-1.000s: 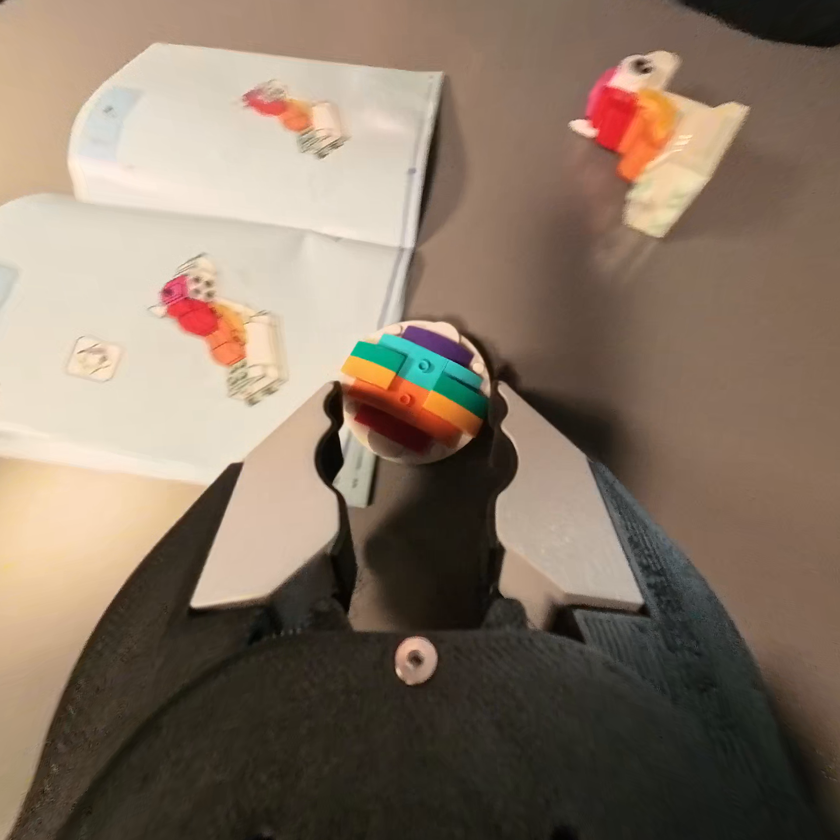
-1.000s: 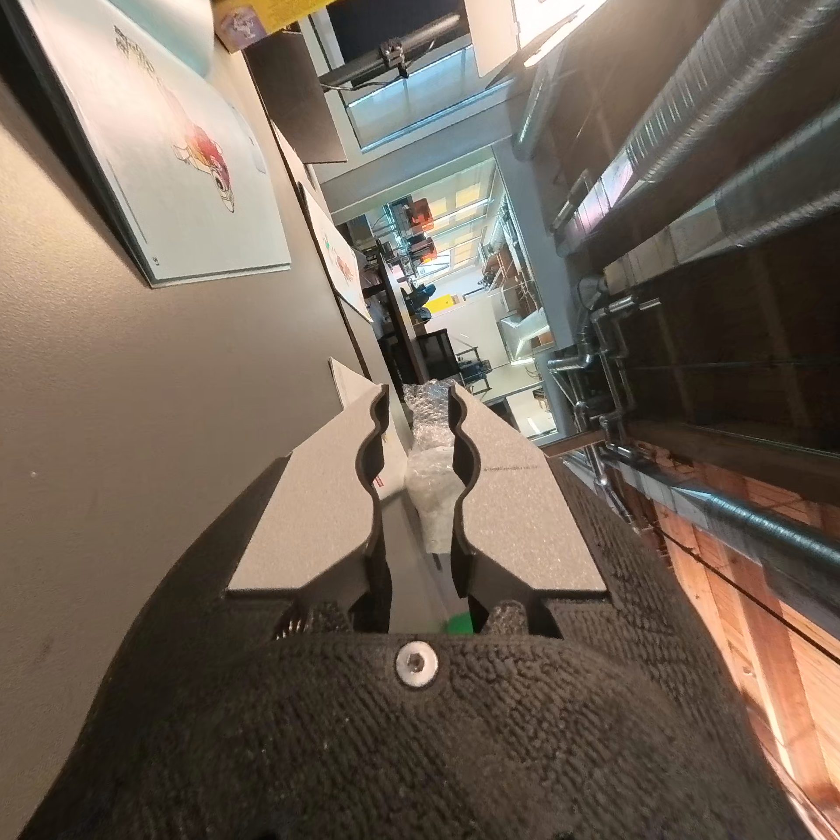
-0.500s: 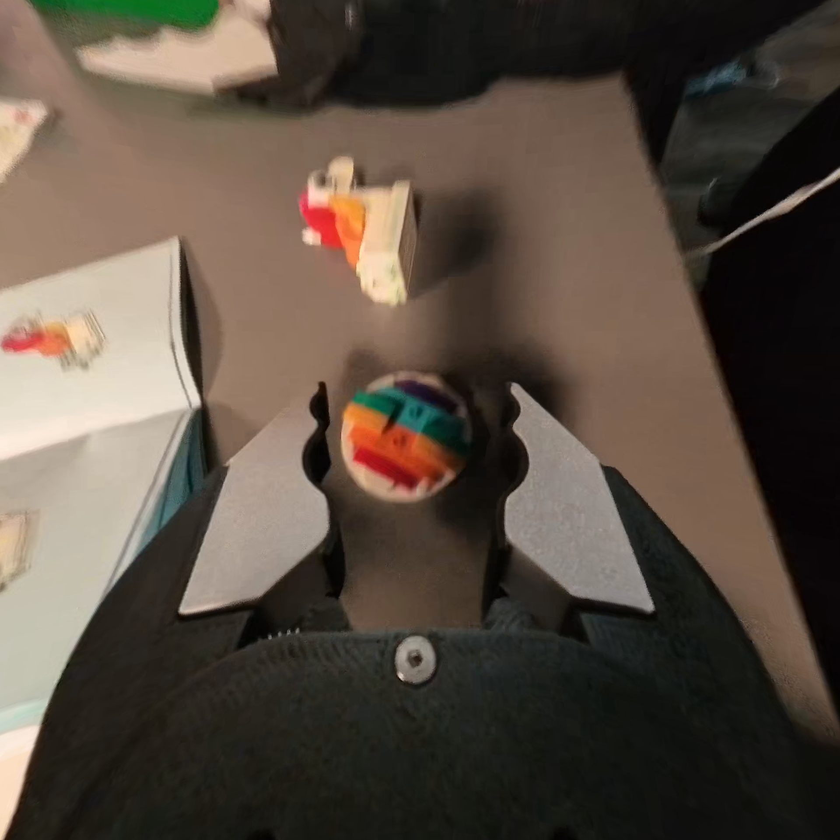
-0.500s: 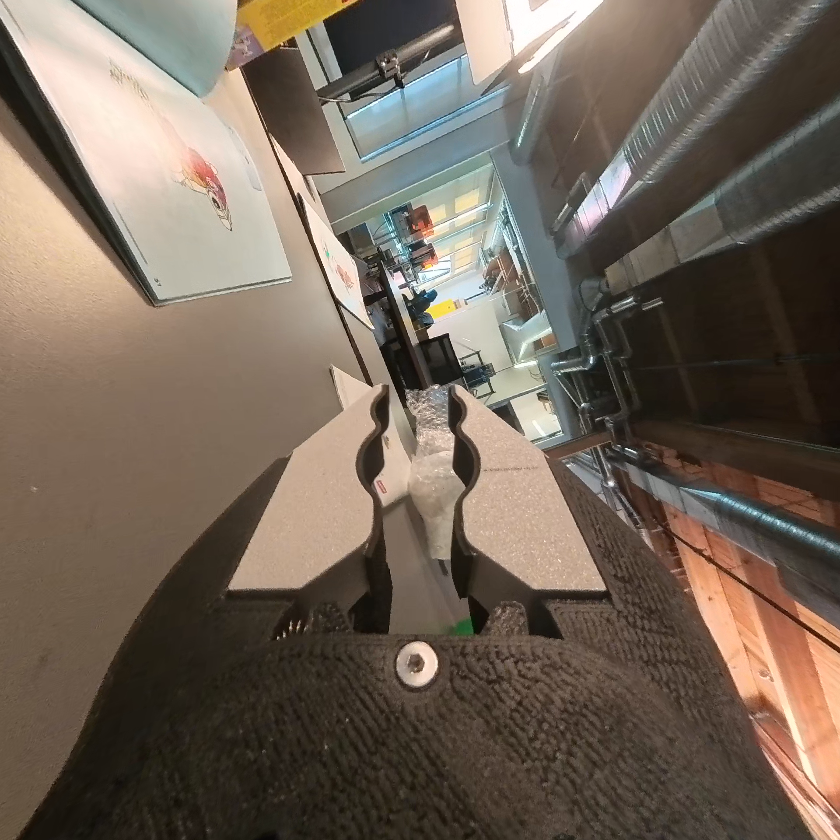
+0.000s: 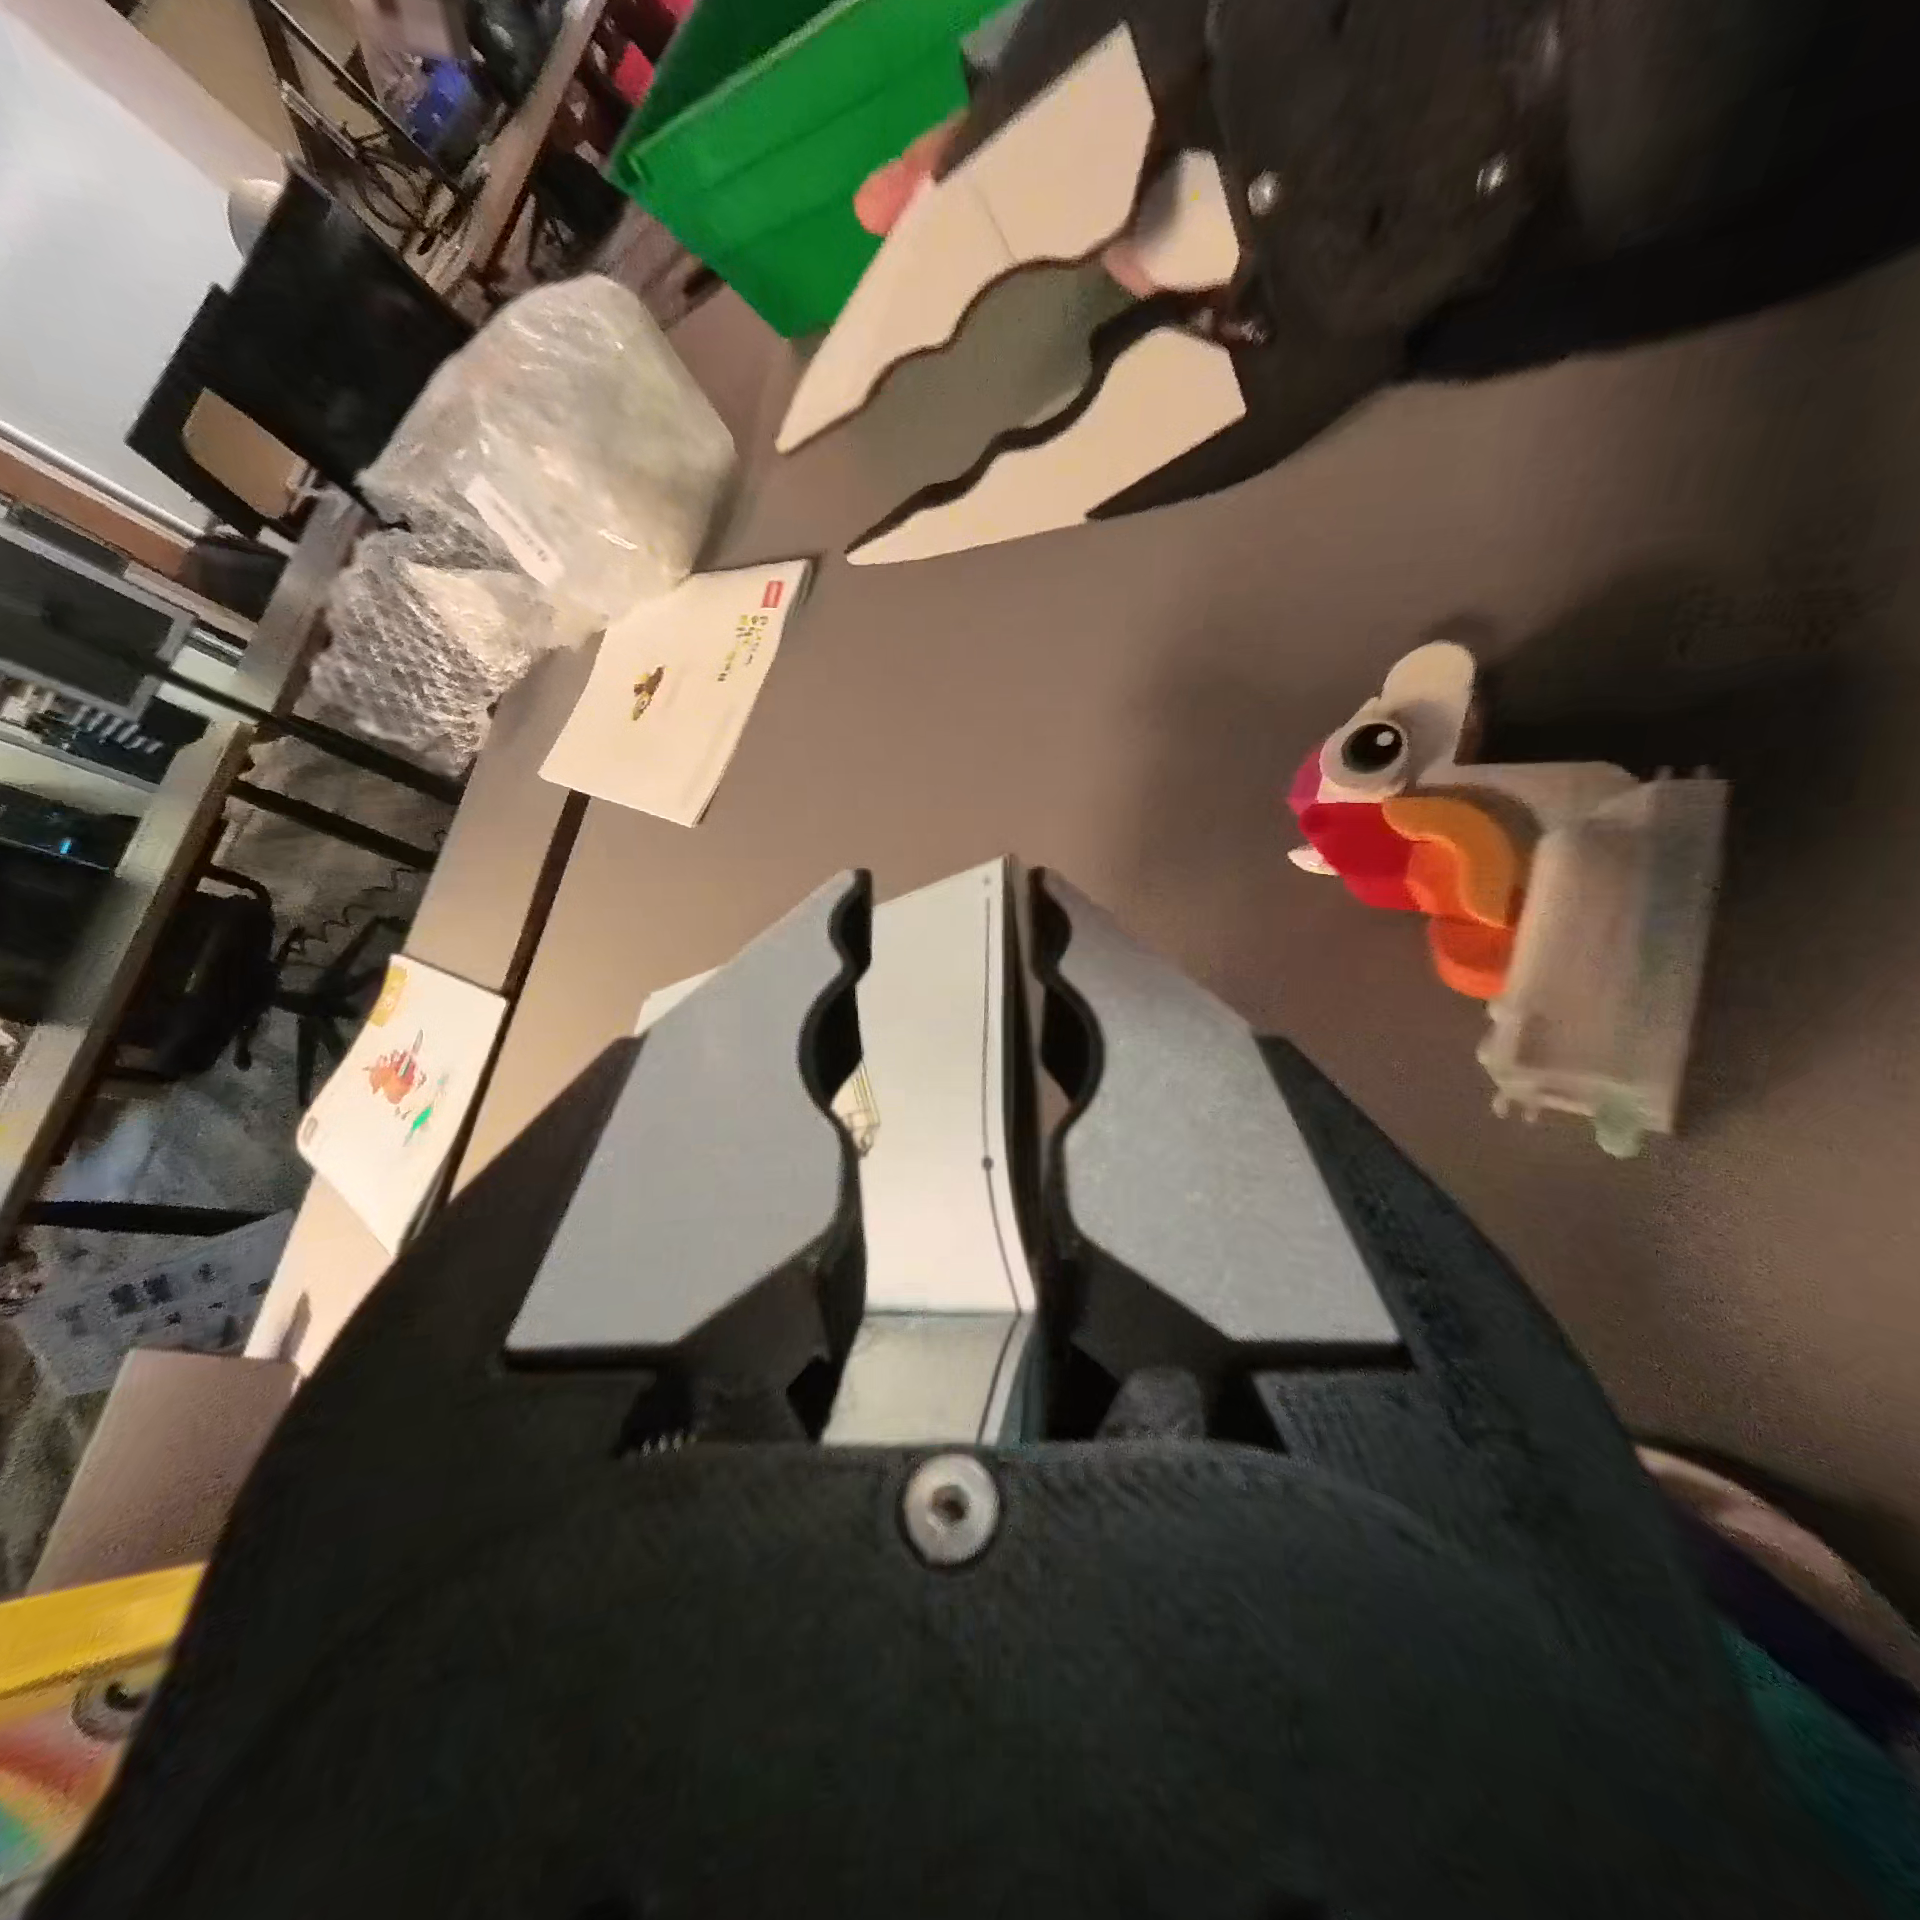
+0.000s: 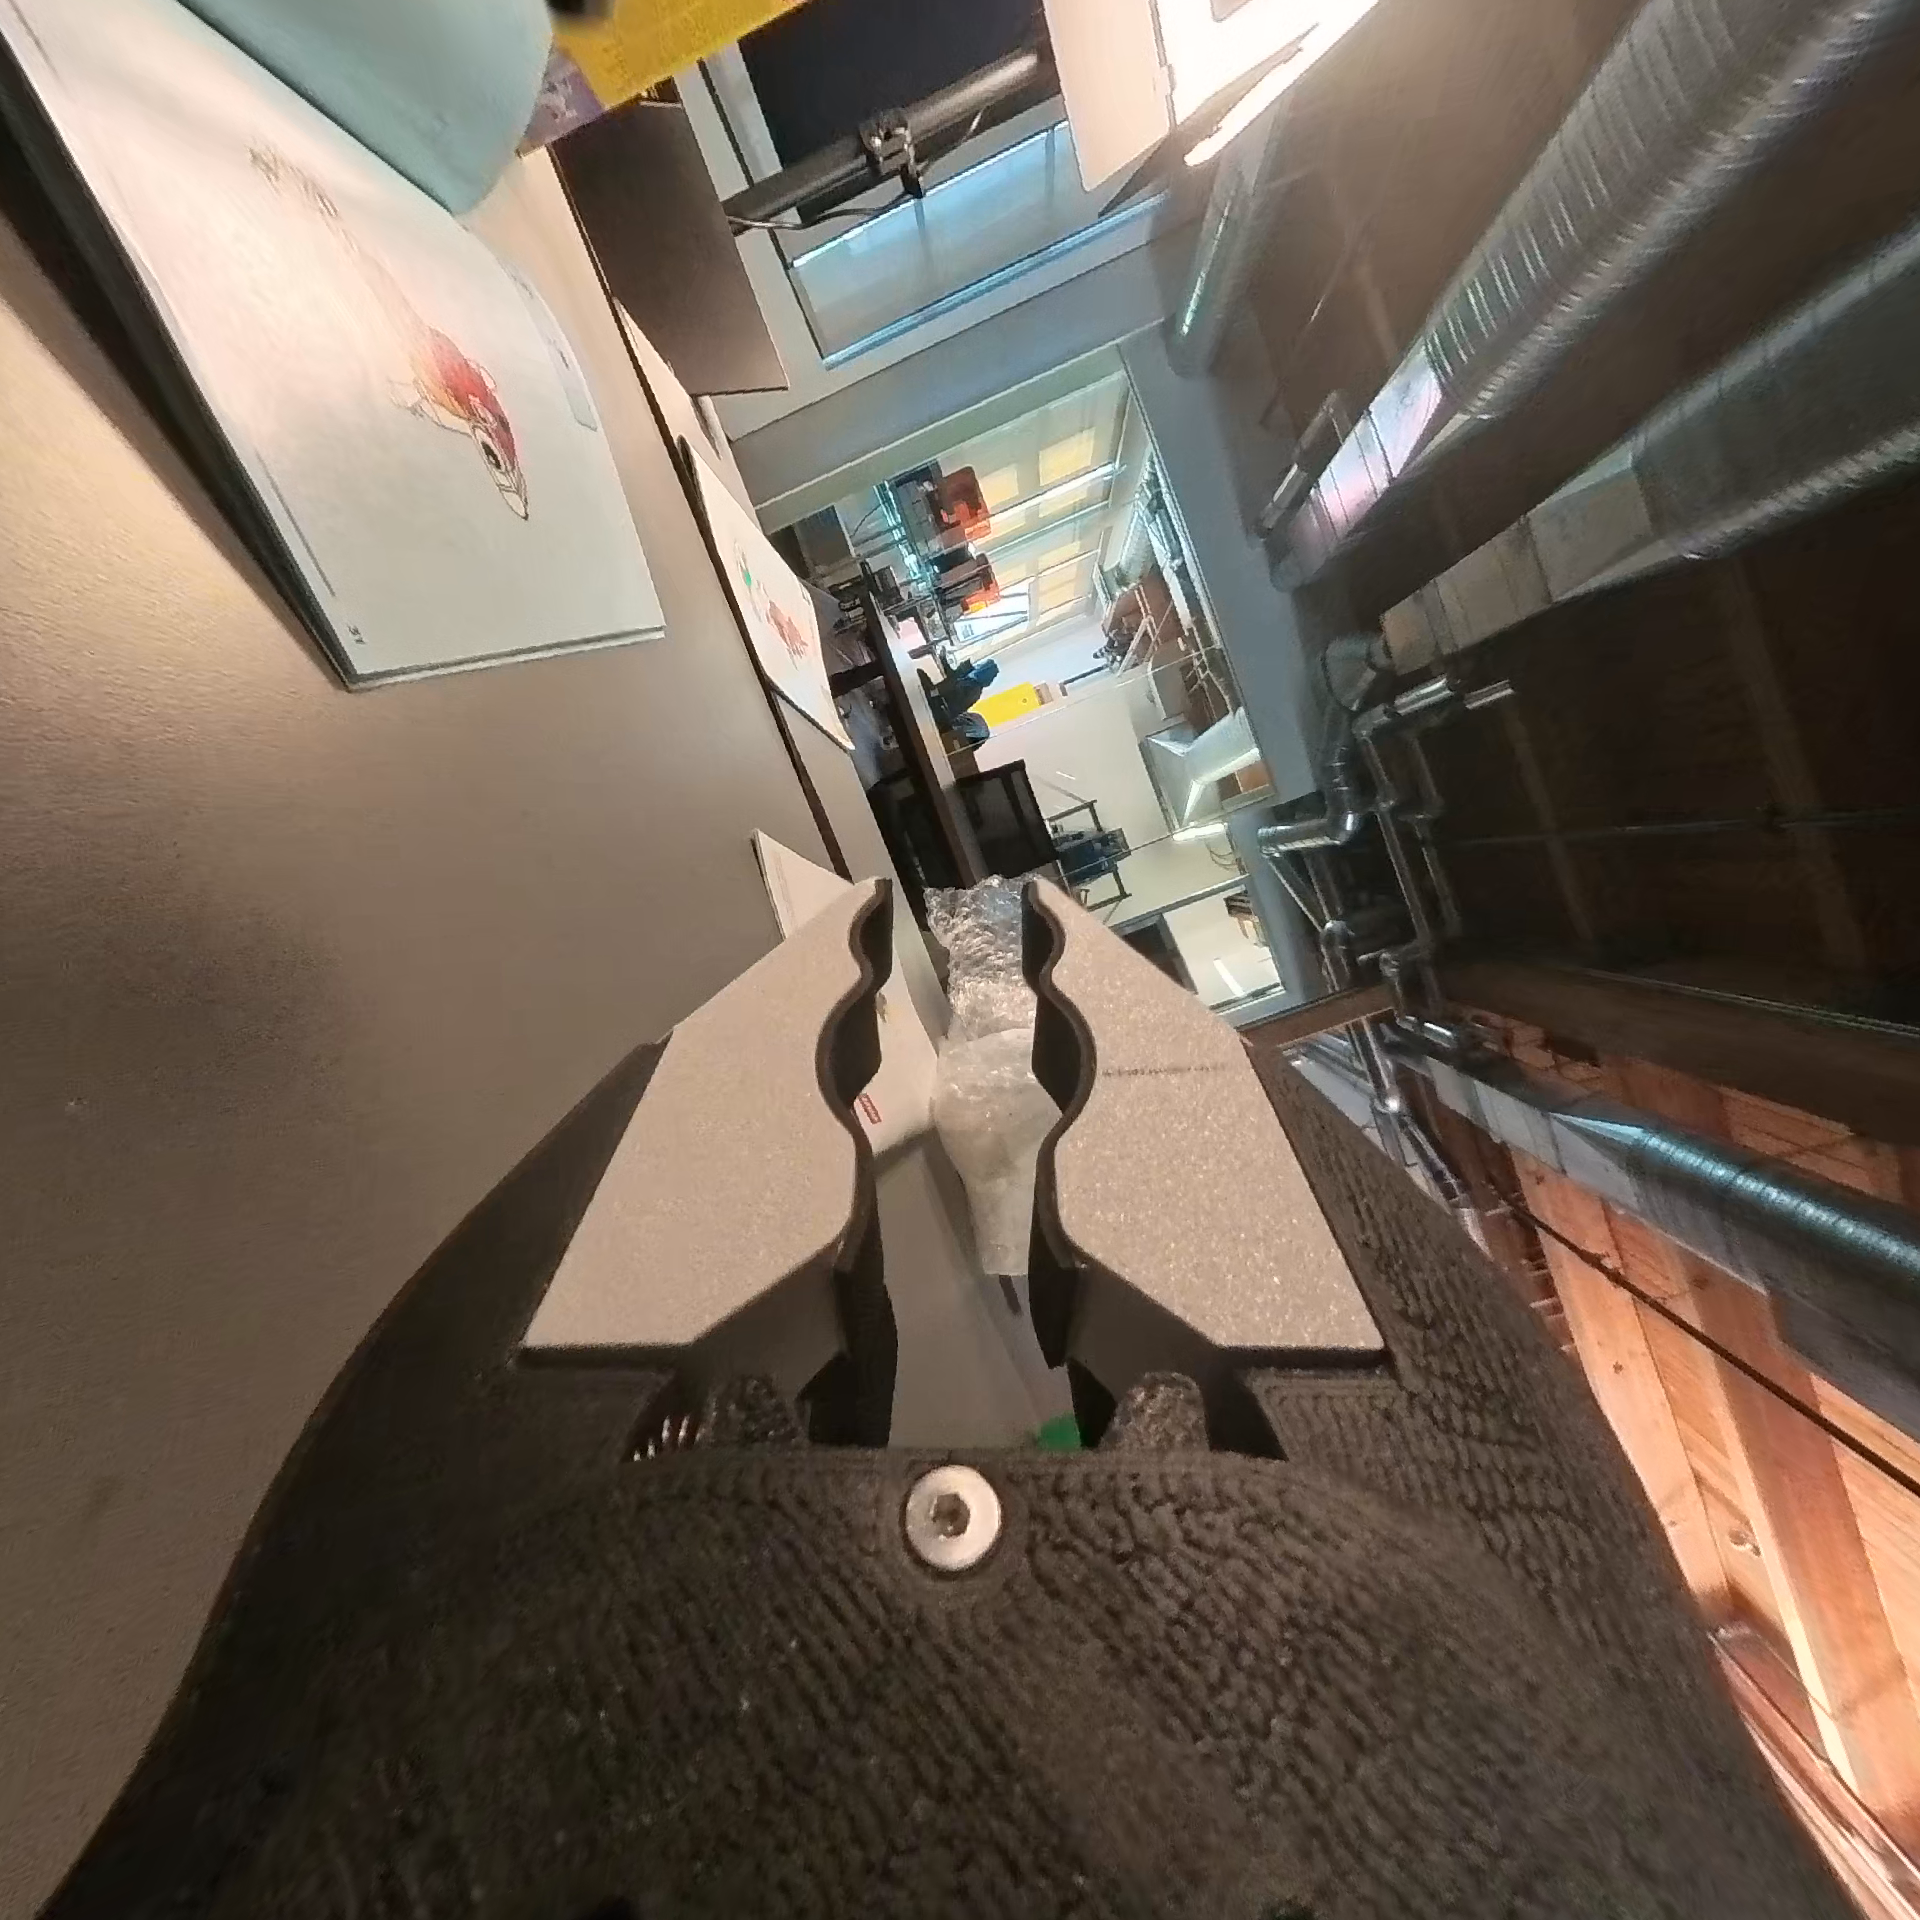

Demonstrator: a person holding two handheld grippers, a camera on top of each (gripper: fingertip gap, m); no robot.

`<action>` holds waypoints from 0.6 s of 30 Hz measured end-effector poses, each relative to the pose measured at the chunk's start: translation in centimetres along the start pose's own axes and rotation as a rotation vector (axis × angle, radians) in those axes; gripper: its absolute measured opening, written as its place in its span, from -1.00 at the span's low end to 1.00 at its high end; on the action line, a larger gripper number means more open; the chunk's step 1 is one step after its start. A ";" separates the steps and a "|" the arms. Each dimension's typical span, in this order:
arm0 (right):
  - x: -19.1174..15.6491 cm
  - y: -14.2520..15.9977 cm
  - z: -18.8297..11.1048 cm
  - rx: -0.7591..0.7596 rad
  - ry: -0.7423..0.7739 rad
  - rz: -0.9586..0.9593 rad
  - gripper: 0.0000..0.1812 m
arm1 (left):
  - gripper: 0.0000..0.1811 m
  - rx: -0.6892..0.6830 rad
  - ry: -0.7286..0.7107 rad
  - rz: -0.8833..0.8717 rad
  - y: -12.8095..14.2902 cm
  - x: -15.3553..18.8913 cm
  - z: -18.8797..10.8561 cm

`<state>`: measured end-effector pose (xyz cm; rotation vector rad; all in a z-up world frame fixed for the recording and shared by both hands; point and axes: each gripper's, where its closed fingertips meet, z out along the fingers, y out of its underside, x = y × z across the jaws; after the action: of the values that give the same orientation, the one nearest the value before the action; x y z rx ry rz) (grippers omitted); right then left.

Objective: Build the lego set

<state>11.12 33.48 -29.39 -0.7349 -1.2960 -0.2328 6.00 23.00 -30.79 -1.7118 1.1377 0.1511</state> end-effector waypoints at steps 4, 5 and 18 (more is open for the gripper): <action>0.0 0.2 0.0 -0.006 0.000 0.010 -0.75 | -0.53 -0.013 -0.011 -0.125 1.5 -0.9 2.1; 0.0 0.2 0.0 -0.007 0.001 0.009 -0.75 | -0.54 0.006 -0.016 -0.189 1.8 -1.5 2.3; -0.4 0.5 0.1 -0.026 -0.012 -0.030 -0.75 | -0.32 0.093 0.213 -0.491 4.8 -2.0 2.6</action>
<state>11.23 33.82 -29.89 -0.7407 -1.3182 -0.2705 2.43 26.15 -34.04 -1.9008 0.8254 -0.3902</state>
